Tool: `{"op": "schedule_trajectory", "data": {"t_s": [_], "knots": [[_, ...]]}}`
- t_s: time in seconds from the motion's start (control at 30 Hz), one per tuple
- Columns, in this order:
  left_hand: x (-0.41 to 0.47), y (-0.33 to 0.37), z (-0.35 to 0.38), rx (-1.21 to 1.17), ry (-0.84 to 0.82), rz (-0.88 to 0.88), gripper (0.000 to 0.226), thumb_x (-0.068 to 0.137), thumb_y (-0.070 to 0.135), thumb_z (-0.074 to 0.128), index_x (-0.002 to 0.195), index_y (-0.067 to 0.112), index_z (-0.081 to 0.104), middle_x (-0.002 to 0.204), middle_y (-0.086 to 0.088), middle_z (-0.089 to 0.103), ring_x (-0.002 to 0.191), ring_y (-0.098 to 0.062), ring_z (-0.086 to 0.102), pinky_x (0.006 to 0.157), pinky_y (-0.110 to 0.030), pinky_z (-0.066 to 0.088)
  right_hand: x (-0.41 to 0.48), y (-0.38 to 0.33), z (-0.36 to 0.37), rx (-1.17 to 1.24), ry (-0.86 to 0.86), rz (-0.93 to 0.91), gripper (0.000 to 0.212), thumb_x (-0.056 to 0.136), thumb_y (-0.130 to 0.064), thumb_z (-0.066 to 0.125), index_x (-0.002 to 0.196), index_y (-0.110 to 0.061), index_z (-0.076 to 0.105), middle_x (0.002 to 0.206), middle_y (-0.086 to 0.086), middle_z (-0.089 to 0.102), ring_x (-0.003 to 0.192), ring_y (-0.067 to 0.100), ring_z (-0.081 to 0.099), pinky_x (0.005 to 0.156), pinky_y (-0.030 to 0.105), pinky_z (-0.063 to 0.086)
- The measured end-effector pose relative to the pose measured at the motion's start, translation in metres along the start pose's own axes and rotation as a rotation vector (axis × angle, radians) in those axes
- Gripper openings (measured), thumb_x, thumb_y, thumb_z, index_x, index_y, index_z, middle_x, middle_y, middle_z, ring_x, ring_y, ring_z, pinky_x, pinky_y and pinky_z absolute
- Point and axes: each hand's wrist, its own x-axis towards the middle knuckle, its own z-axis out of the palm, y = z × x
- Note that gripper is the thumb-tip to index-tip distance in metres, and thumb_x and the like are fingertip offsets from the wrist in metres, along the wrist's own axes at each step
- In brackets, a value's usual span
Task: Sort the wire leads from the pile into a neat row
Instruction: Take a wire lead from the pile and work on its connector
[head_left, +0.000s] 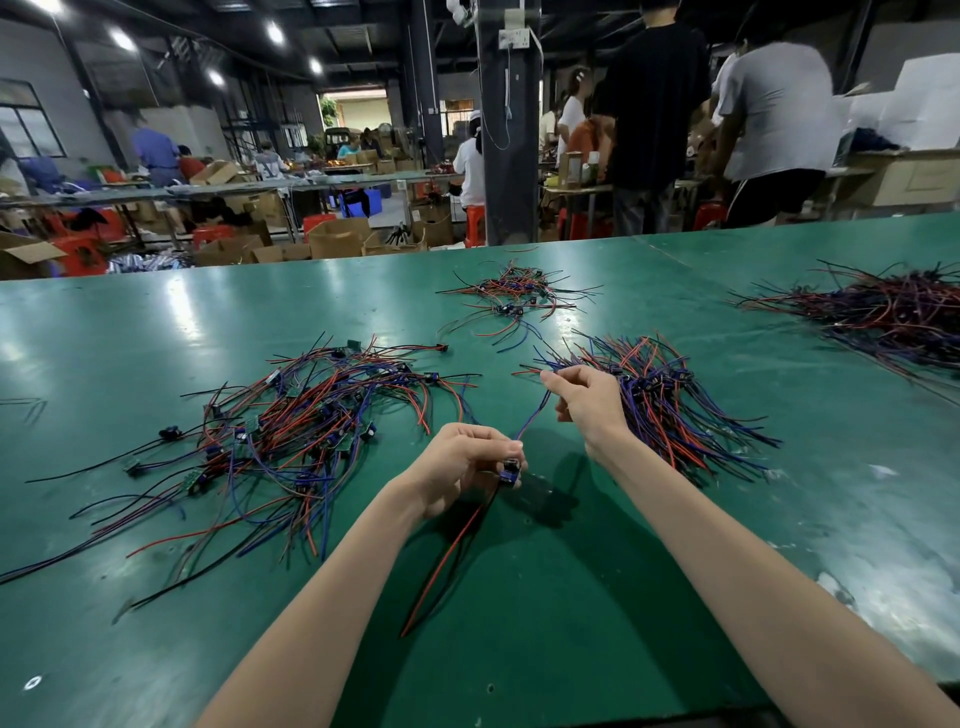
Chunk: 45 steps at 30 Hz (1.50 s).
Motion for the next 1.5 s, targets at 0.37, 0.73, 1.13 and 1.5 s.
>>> {"op": "schedule_trajectory", "data": {"t_s": [0.37, 0.73, 1.13, 1.5], "knots": [[0.005, 0.000, -0.001, -0.086, 0.240, 0.058, 0.016, 0.090, -0.004, 0.053, 0.080, 0.001, 0.064, 0.063, -0.005, 0.062, 0.045, -0.008, 0.055, 0.044, -0.017, 0.046, -0.039, -0.017, 0.026, 0.124, -0.587, 0.185, 0.023, 0.073, -0.025, 0.075, 0.073, -0.005, 0.064, 0.072, 0.009, 0.060, 0.069, 0.021, 0.051, 0.072, 0.033, 0.045], [0.003, 0.001, 0.001, -0.058, 0.113, 0.026, 0.022, 0.084, 0.000, 0.062, 0.063, 0.003, 0.064, 0.064, -0.010, 0.059, 0.053, -0.016, 0.055, 0.053, -0.024, 0.052, -0.022, -0.008, 0.019, 0.143, -0.232, 0.033, 0.025, 0.073, -0.011, 0.080, 0.056, -0.007, 0.062, 0.044, -0.003, 0.053, 0.036, 0.007, 0.036, 0.044, 0.020, 0.035], [-0.001, 0.001, 0.011, 0.000, -0.024, 0.023, 0.032, 0.084, -0.006, 0.059, 0.055, 0.005, 0.064, 0.065, -0.014, 0.062, 0.053, -0.018, 0.059, 0.054, -0.026, 0.054, 0.002, -0.002, -0.006, 0.051, 0.039, 0.007, 0.028, 0.071, -0.022, 0.084, 0.053, -0.015, 0.064, 0.043, -0.003, 0.050, 0.040, 0.011, 0.037, 0.046, 0.021, 0.037], [-0.002, 0.007, 0.008, -0.046, 0.011, 0.025, 0.018, 0.084, -0.001, 0.061, 0.066, 0.003, 0.063, 0.065, -0.009, 0.063, 0.051, -0.013, 0.057, 0.051, -0.023, 0.050, -0.006, -0.012, -0.004, 0.246, -0.095, 0.228, 0.035, 0.090, -0.037, 0.061, 0.080, -0.004, 0.069, 0.072, 0.004, 0.061, 0.054, 0.013, 0.048, 0.046, 0.024, 0.045]]}}
